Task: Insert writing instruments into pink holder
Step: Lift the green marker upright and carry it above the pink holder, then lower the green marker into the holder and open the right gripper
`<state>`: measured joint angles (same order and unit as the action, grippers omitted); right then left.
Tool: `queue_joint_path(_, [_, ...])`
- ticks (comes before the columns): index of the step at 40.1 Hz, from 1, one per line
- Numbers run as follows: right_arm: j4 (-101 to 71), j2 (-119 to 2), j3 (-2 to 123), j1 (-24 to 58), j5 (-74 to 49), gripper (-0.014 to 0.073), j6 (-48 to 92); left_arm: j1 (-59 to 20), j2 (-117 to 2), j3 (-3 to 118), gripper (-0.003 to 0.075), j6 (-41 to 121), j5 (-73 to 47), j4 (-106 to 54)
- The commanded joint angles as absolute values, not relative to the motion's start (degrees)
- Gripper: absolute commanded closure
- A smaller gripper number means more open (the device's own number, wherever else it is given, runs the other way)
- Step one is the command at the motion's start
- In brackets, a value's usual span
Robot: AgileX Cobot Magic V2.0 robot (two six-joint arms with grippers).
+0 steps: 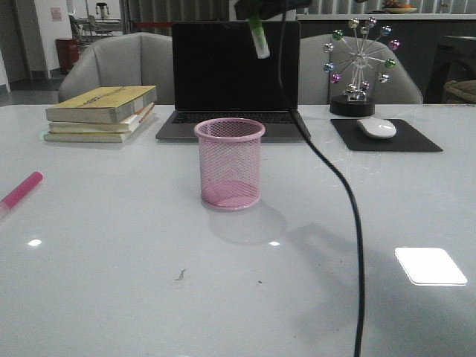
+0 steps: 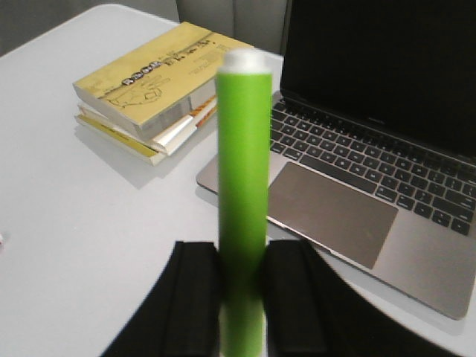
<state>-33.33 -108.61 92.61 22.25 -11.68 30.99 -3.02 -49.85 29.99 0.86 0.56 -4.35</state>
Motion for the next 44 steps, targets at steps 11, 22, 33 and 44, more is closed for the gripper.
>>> queue_joint_path(11, [-34.7,-103.3,80.3,30.9,12.5,0.0537,31.5,-3.3,-49.6,32.0,0.0255,0.7,5.4,-4.7])
queue_joint_path(22, [-34.7,-104.9,71.3,34.5,26.0,0.0537,30.0,-3.3,-49.6,32.0,0.0255,0.7,5.4,-4.7])
queue_joint_path(33, [-34.6,-108.6,70.6,34.5,27.8,0.0537,29.7,-3.3,-49.6,32.0,0.0297,0.7,5.4,-4.7])
queue_joint_path(44, [-34.3,-109.4,70.6,34.5,27.6,0.0537,29.8,-3.3,-49.6,32.0,0.0371,0.7,5.4,-4.7])
